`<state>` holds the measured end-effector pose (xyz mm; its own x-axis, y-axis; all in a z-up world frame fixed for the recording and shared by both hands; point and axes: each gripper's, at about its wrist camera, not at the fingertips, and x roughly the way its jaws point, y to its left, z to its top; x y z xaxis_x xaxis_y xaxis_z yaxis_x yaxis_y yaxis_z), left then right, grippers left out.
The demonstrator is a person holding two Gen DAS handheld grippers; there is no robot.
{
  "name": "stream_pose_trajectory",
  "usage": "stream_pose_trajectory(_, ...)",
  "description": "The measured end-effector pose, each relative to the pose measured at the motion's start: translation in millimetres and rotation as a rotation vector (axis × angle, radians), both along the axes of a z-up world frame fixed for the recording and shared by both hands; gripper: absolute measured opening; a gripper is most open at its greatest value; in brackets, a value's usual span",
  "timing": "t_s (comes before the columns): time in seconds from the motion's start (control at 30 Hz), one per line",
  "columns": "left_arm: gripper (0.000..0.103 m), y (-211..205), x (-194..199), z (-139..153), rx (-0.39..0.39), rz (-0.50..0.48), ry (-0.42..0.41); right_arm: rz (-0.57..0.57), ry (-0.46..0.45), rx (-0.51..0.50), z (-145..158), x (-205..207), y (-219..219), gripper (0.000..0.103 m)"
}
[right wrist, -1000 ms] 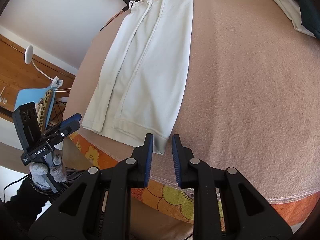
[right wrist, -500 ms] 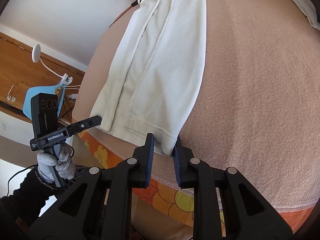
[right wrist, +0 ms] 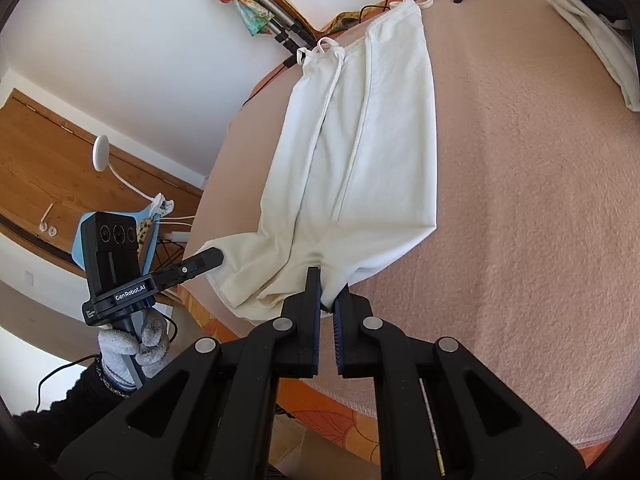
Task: Fold small clothes
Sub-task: 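Grasp the hem with the left tool while the right tool grasps it, fold toward the straps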
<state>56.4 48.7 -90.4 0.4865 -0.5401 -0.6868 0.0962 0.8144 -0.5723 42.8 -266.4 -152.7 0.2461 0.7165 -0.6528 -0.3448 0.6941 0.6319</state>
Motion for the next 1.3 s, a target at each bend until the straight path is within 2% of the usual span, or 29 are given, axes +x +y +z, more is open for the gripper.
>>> stream_pose_trajectory(0.13, 0.004, 5.3, 21.7, 3.7, 0.020, 0.022, -0.014, -0.018, -0.030, -0.003, 10.9, 19.5, -1.5, 0.007)
stream_pose_trajectory(0.3, 0.004, 8.9, 46.8, -0.8, 0.068, 0.036, -0.018, -0.040, -0.038, -0.043, 9.1, 46.0, 4.8, 0.007)
stream_pose_trajectory(0.53, 0.004, 11.4, 79.0, -14.2, 0.108, 0.049, -0.004, -0.099, 0.007, -0.090, -11.8, 91.7, 11.3, 0.007)
stream_pose_trajectory(0.77, 0.004, 8.6, 99.0, -28.8, 0.129, 0.027, 0.026, -0.133, 0.074, -0.084, -32.3, 112.1, 7.2, 0.007)
stream_pose_trajectory(0.87, 0.010, 12.9, 100.9, -23.5, 0.137, 0.043, 0.029, -0.136, 0.084, -0.060, -34.2, 117.1, 5.4, 0.007)
stream_pose_trajectory(0.93, 0.013, 20.2, 96.8, -14.6, 0.135, 0.071, -0.003, -0.140, 0.093, -0.044, -33.2, 120.2, 3.6, 0.008)
stream_pose_trajectory(1.0, 0.013, 26.2, 87.8, -5.4, 0.143, 0.077, -0.046, -0.132, 0.083, -0.006, -27.6, 121.8, 1.4, 0.014)
stream_pose_trajectory(1.07, 0.013, 26.1, 79.1, -2.4, 0.147, 0.056, -0.062, -0.133, 0.036, -0.012, -15.8, 120.3, -2.0, 0.042)
stream_pose_trajectory(1.1, 0.014, 24.7, 75.4, -4.1, 0.146, 0.040, -0.054, -0.134, 0.011, -0.009, -9.4, 118.5, -4.8, 0.046)
stream_pose_trajectory(1.2, 0.014, 15.6, 69.1, -14.3, 0.159, -0.004, -0.013, -0.126, -0.050, -0.067, 5.1, 110.5, -9.7, 0.048)
stream_pose_trajectory(1.3, 0.014, 13.3, 66.5, -25.4, 0.182, -0.005, 0.024, -0.095, -0.063, -0.140, 3.8, 100.7, -8.5, 0.048)
